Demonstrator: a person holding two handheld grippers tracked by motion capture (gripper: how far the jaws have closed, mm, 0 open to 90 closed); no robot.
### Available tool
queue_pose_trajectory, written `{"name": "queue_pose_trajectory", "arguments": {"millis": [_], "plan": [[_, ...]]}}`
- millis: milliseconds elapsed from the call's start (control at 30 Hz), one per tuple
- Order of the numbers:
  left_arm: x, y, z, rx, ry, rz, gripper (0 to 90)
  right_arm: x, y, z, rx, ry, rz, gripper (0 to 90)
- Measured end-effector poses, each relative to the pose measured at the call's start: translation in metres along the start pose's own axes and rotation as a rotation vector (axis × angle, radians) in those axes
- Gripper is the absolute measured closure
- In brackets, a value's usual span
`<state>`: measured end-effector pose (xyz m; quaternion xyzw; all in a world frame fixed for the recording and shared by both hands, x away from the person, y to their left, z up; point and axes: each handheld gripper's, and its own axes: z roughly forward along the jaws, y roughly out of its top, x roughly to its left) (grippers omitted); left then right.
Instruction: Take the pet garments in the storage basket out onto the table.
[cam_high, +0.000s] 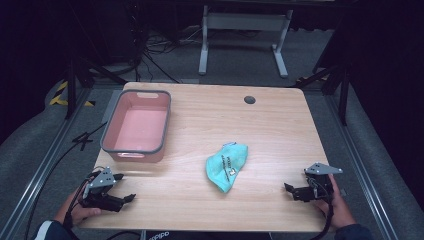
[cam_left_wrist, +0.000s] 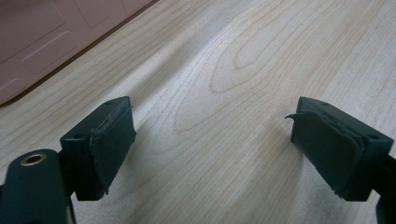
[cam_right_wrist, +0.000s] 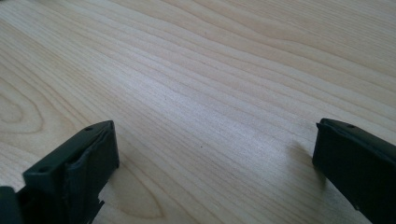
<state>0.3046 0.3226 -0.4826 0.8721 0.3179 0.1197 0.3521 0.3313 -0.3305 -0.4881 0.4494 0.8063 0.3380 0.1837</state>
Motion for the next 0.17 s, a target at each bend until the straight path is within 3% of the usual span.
{"name": "queue_pose_trajectory", "arguments": {"millis": [167], "plan": [[-0.0003,0.0001,0.0001,0.000,0.000,-0.003,13.5,0.0000,0.0000,0.0000,-0.001,0.000,0.000,0.7]]}}
